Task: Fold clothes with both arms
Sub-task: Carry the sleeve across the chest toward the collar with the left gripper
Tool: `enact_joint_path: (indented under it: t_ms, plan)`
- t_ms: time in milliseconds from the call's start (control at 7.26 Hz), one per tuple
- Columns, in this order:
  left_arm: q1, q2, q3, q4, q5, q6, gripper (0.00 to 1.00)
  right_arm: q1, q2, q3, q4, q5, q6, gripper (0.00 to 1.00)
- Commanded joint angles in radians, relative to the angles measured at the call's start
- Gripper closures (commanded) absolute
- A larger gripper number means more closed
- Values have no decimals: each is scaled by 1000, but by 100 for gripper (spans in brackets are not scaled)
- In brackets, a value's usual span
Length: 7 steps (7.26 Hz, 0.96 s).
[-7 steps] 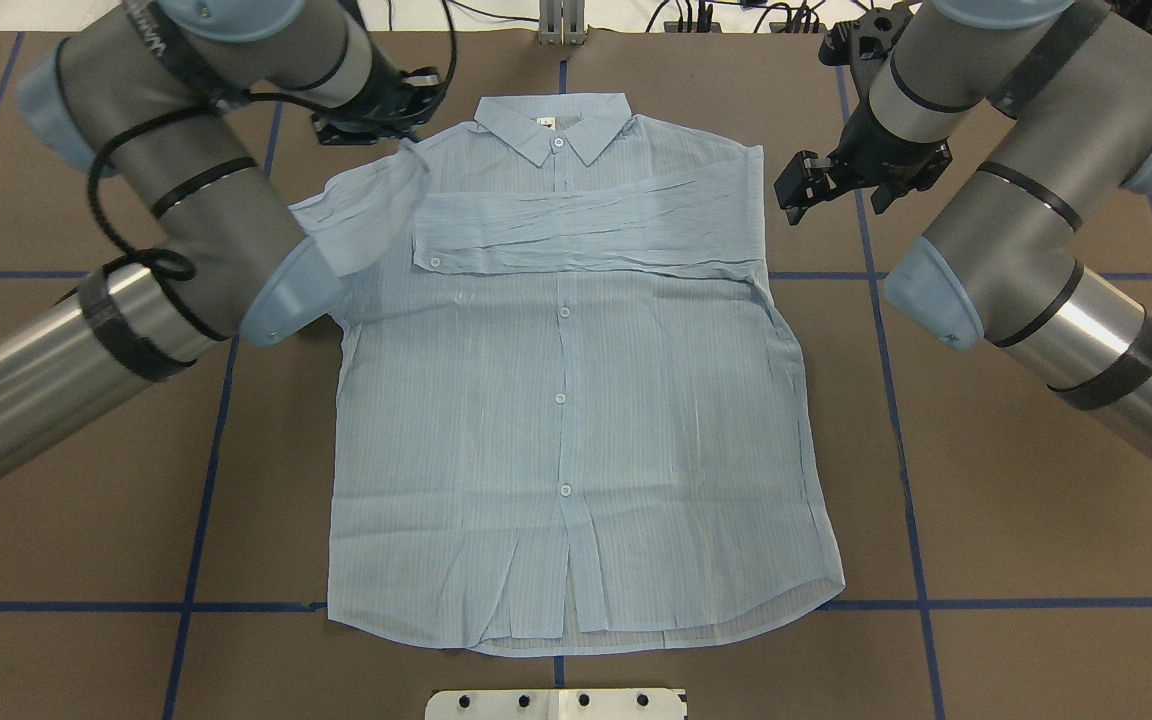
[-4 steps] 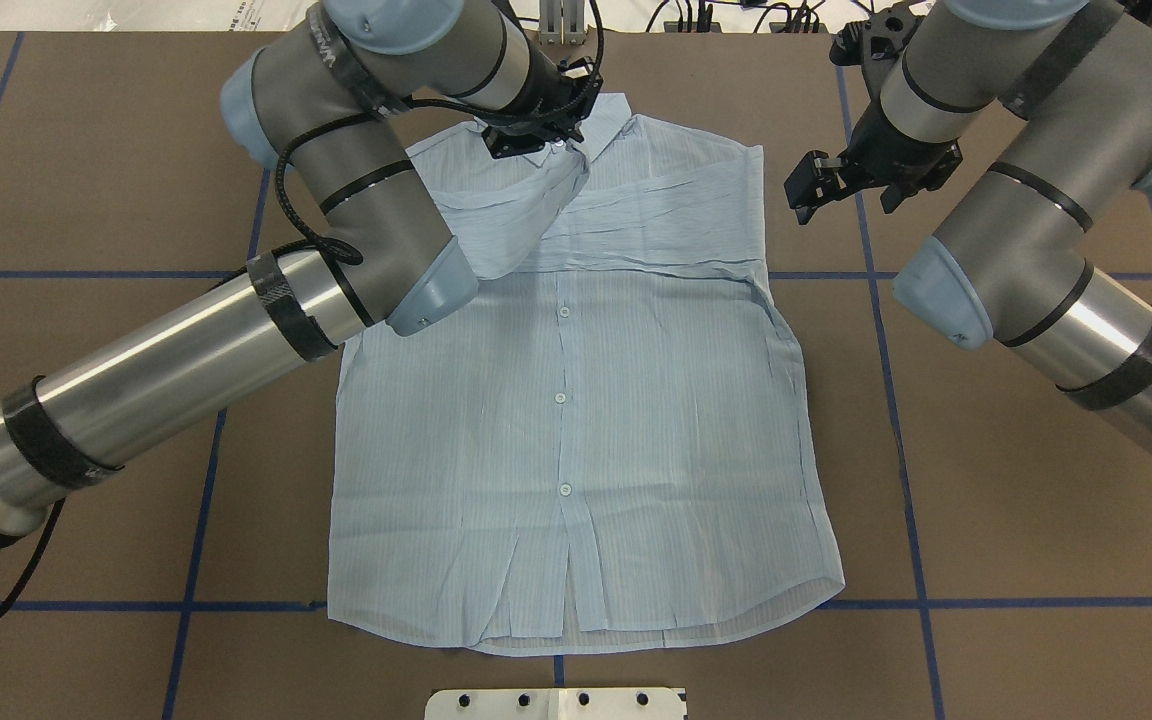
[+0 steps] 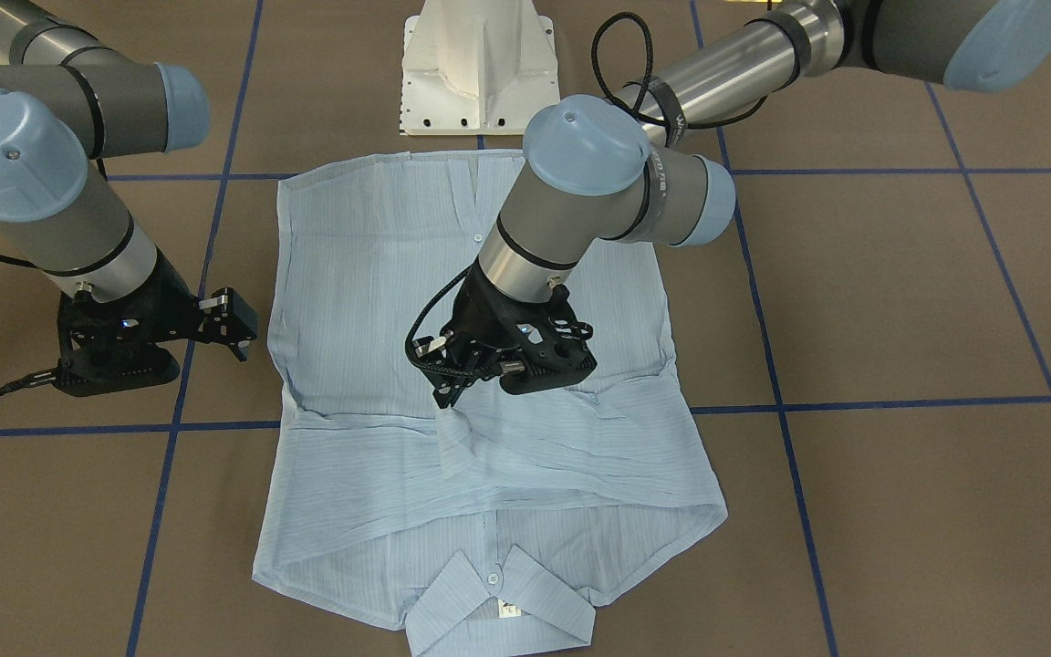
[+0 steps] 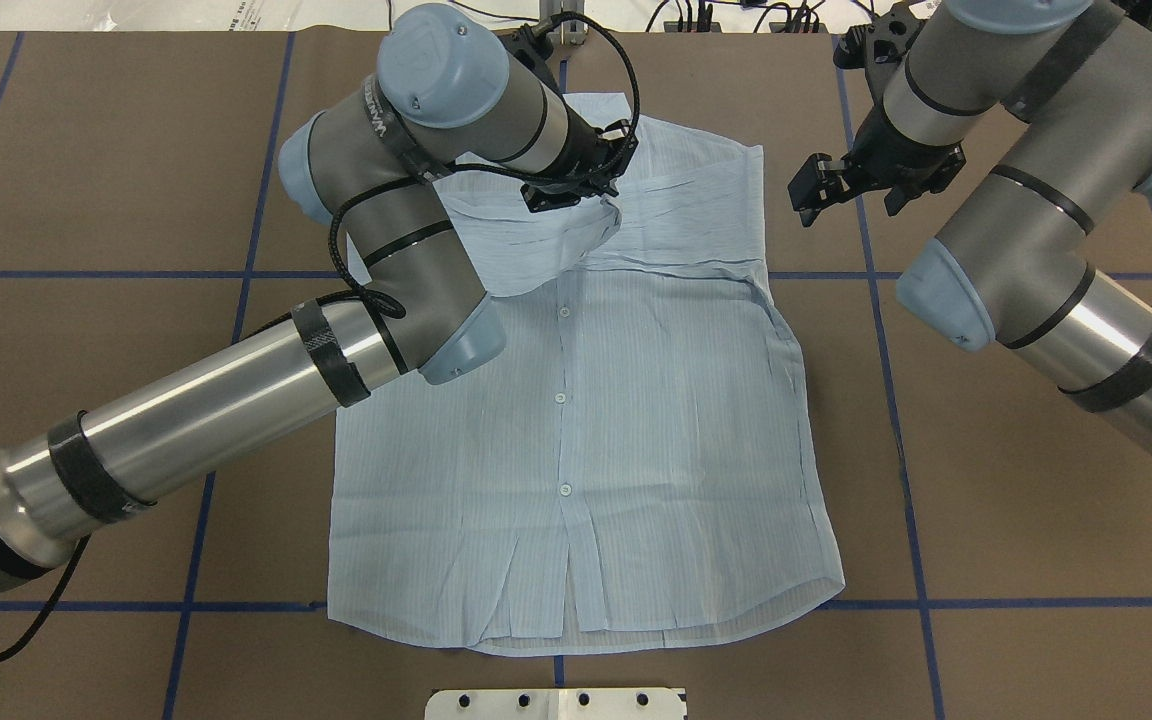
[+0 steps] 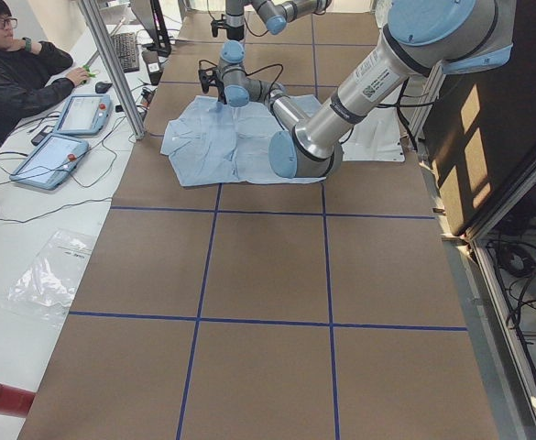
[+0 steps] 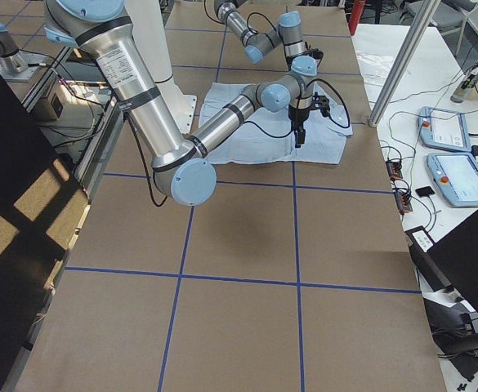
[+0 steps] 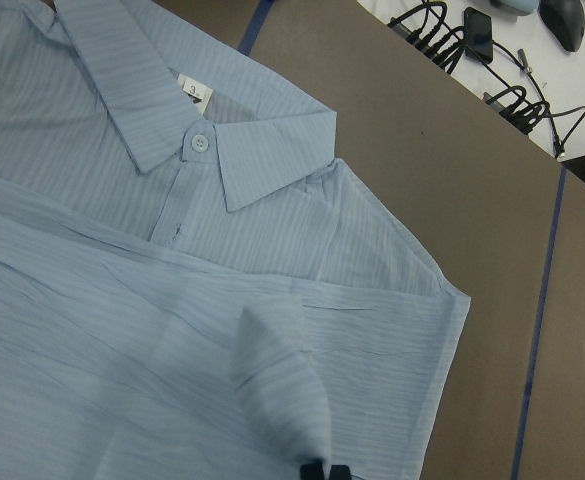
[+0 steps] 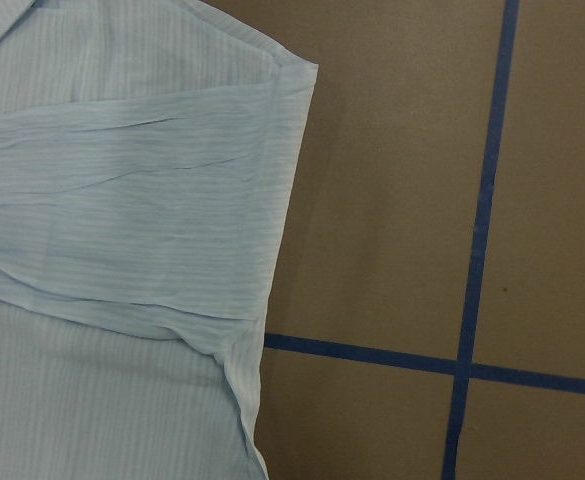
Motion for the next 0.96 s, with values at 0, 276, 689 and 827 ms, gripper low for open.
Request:
enact_joint_path:
  t_ms: [0, 276, 689, 827]
  plan:
    - [42, -35, 106, -80, 66, -8, 100, 0, 0, -2, 0, 0, 0, 0]
    - [131, -89, 100, -119, 135, -73, 1, 0, 0, -2, 0, 0, 0, 0]
    - [134, 1, 13, -203, 147, -15, 0, 32, -83, 39, 0, 4, -50, 0]
    - [128, 18, 5, -203, 147, -6, 0, 32, -120, 79, 0, 6, -53, 0]
